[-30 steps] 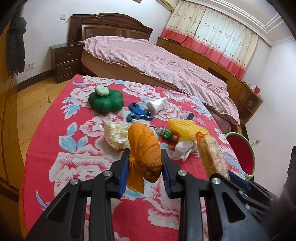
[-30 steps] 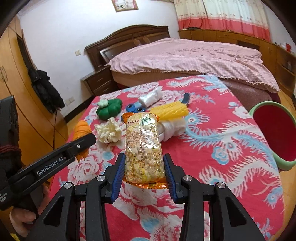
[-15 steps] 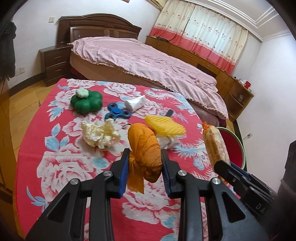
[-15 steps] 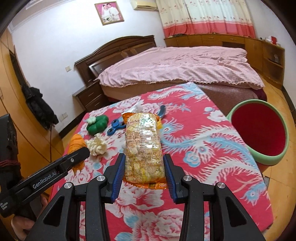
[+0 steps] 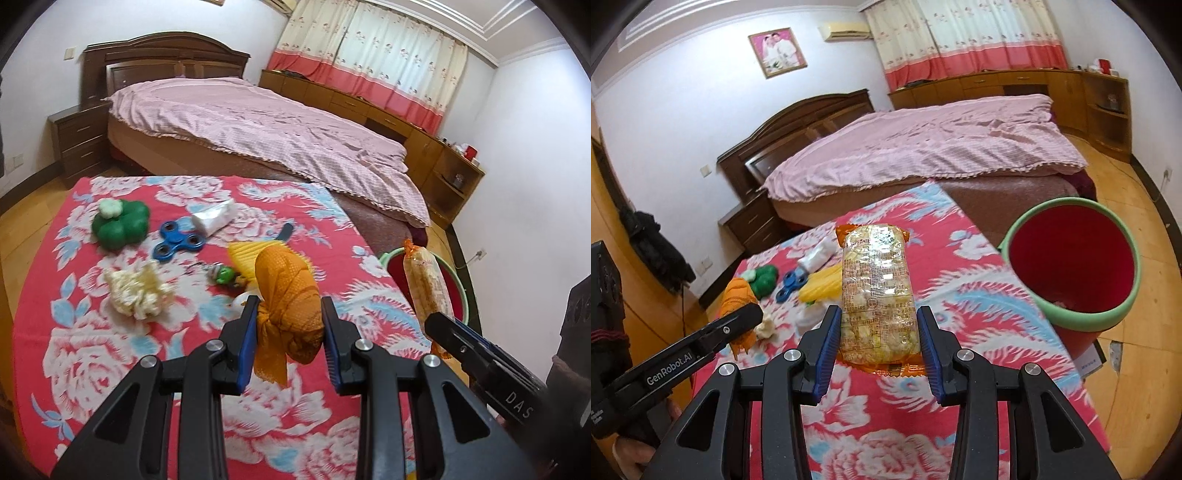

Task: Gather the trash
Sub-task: 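Carry the orange bundle in the left tool and snack bag in the right over the bucket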

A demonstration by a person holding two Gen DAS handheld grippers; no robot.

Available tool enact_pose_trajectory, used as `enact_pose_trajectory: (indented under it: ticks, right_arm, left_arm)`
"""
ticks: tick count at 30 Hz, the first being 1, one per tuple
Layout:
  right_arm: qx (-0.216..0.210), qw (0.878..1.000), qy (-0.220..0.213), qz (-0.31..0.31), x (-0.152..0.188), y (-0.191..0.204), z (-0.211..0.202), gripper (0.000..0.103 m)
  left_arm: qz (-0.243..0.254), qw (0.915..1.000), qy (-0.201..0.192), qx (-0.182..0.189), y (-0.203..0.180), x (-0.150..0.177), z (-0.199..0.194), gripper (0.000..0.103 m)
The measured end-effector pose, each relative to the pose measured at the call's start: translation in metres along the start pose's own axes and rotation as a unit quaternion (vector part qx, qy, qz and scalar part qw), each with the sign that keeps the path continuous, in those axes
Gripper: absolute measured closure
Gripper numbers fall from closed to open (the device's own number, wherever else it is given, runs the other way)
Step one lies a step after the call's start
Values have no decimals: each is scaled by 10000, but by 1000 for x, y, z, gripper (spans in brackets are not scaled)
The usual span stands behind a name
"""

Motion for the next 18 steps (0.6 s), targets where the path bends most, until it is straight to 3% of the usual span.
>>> enact_pose_trajectory:
  ticks: [18]
  right_arm:
    - [385, 9971, -291, 593, -19, -87, -11, 60]
  left_arm:
    - [657, 9966, 302, 406, -99, -7, 54, 71]
Point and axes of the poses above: each gripper's, at about its wrist camera, not at the fingertips, and z roughly the way its jaws point, y to its left, x to its underside, the point moved 9 cm from there along z, roughly the way its jaws point, and after that the axes turned 5 degrees about -z, right-handed, at the moved point
